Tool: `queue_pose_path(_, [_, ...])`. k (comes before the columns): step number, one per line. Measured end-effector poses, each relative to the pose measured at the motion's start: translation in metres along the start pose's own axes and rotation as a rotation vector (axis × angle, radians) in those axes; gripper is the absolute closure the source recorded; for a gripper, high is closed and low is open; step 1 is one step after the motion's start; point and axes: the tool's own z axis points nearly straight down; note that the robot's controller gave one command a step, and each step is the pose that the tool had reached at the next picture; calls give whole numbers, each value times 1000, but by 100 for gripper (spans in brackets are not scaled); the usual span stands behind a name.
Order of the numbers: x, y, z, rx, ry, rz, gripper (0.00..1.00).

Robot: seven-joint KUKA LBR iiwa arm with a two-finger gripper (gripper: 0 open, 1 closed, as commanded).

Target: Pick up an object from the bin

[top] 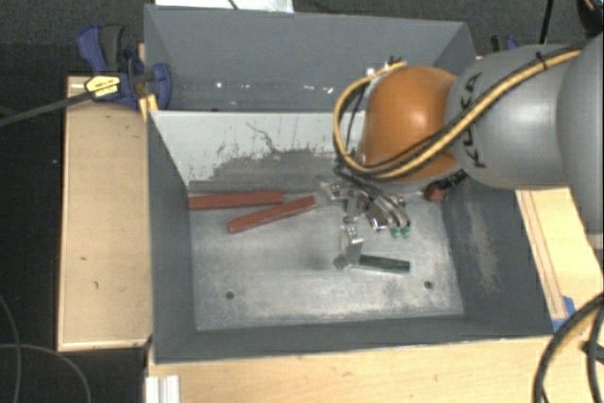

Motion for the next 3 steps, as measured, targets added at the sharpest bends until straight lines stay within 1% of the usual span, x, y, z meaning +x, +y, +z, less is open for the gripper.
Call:
queue_pose_path(1, [55,-93,34,1,12,4,0])
queue_pose_path(2, [52,-87,32,-2,7,2,100])
queue_pose_path(3, [48,-14,-143,-2,-3,-194,100])
